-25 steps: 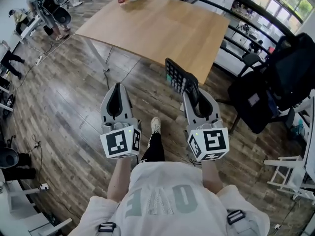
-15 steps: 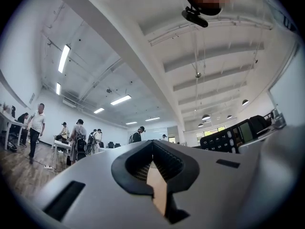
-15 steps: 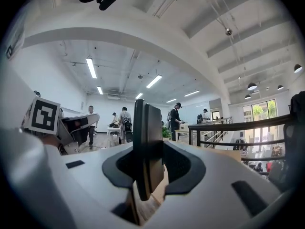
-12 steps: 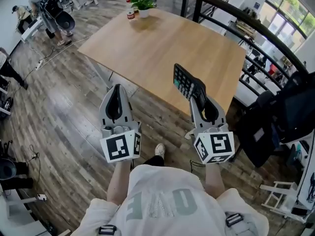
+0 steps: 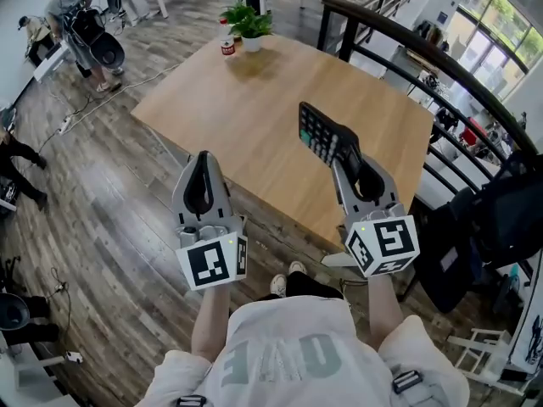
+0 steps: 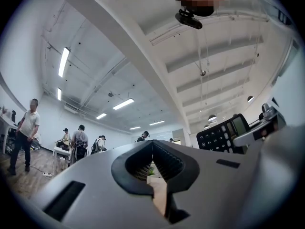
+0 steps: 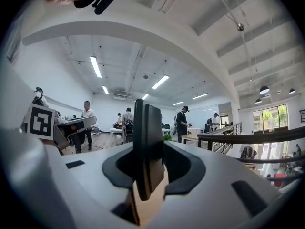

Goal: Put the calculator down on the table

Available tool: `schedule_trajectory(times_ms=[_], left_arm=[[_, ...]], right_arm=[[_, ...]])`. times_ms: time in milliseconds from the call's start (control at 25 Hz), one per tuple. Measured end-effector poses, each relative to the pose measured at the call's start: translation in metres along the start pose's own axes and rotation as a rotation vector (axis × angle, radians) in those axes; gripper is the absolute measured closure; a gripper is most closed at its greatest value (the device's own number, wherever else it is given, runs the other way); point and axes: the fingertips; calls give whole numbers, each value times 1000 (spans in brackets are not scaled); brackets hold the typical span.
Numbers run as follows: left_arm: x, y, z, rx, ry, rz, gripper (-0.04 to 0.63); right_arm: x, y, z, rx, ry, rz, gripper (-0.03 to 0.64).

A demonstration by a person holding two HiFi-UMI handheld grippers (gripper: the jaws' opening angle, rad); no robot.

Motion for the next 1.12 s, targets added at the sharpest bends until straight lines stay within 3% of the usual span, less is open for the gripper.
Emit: schedule_trajectory(times_ms=[560,920,1120], left_arm=[[57,-49,2,-137,-75,112,586],[66,-80,-5,-95,-104,138,586],[73,-92,11,-93,-88,135,586]], right_arm=[[49,-87,-25,-211,-84,69,496],[56,-134,-45,-427,-189,223,497],[62,-164,-48,-482,-212,340,497]])
Point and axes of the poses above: the fingertips, and each gripper's own axes: y backward along the fingers, z to its left, x out of its underside, and after that the axes turned 11 degrees about -z, right-handed
